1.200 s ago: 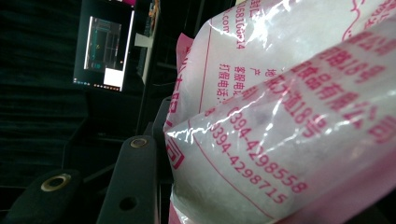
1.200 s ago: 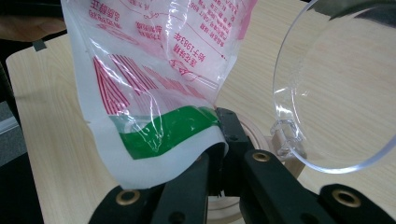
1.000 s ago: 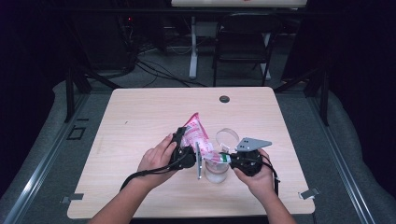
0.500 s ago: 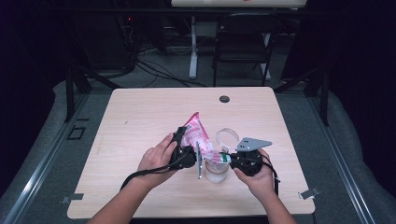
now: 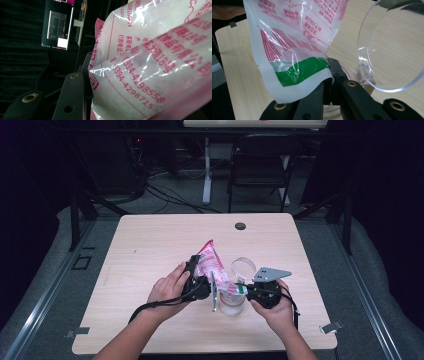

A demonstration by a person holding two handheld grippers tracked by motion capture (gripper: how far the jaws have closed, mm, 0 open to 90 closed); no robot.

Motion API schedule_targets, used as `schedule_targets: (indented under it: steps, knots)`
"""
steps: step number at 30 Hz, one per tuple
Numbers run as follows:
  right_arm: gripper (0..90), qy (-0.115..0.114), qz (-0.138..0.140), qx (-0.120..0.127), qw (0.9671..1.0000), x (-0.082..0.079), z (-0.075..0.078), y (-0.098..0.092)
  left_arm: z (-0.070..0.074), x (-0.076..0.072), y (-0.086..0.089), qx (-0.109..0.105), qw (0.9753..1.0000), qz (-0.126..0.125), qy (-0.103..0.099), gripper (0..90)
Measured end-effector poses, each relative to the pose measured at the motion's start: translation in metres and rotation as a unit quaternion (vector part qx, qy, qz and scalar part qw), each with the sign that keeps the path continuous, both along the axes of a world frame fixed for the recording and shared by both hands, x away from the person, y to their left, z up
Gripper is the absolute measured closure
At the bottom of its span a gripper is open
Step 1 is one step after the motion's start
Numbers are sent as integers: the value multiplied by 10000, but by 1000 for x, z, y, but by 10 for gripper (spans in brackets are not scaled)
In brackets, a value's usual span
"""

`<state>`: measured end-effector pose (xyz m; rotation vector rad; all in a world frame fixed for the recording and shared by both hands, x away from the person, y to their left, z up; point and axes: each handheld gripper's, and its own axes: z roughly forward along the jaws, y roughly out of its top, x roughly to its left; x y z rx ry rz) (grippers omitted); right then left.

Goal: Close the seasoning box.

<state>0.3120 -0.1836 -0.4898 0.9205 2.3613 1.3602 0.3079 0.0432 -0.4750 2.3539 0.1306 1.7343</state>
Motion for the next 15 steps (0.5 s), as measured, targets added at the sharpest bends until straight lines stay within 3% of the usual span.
schedule_targets:
  steps: [15]
  knots:
    - [900, -4, -11, 11, 10000, 0, 0, 0, 2, 0, -1, 25, 10000, -12, -24, 611]
